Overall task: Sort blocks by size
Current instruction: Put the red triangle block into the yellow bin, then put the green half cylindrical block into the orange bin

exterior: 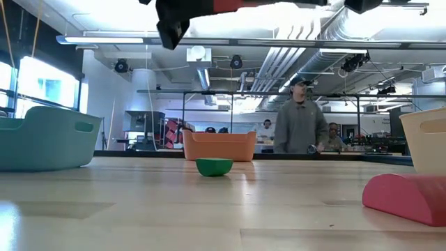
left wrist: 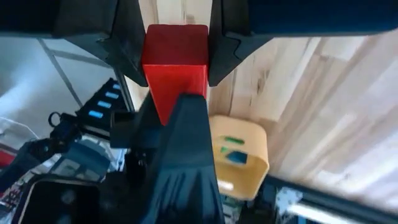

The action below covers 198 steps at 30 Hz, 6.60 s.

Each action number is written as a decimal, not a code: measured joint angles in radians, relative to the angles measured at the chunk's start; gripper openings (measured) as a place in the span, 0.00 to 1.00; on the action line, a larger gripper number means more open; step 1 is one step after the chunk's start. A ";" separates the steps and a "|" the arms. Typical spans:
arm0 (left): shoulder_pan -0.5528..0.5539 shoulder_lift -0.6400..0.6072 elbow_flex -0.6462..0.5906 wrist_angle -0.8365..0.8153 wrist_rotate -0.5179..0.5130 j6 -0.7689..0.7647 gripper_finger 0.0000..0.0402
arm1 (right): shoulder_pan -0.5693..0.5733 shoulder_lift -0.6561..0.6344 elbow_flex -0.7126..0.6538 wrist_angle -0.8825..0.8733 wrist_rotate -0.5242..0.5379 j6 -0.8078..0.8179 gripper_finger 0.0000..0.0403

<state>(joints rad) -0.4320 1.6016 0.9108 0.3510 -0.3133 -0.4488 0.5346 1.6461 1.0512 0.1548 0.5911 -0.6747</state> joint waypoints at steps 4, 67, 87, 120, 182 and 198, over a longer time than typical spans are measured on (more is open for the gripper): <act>0.000 0.001 -0.001 0.065 -0.004 0.064 0.27 | -0.005 0.000 0.000 0.017 0.004 -0.003 0.32; -0.009 0.001 0.000 -0.480 -0.365 -0.021 0.54 | 0.306 -0.348 -0.381 -1.154 -0.424 2.166 0.47; -0.019 0.074 0.000 -0.413 -0.277 -0.021 0.54 | 0.362 -0.391 -0.081 -1.106 0.503 1.752 0.52; -0.020 0.287 0.086 -0.190 -0.297 0.381 0.59 | 0.015 -0.150 -0.515 0.509 0.036 0.962 0.52; 0.214 0.165 -0.229 0.539 0.272 -0.041 0.14 | 0.015 -0.062 -0.068 -0.048 -0.005 0.179 0.52; 0.288 0.377 -0.122 0.294 0.390 -0.287 0.16 | -0.042 -0.059 -0.117 -0.142 -0.211 0.637 0.52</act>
<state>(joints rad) -0.1438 1.9786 0.7888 0.6450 0.0766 -0.7362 0.4923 1.5867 0.9337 0.0132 0.3799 -0.0377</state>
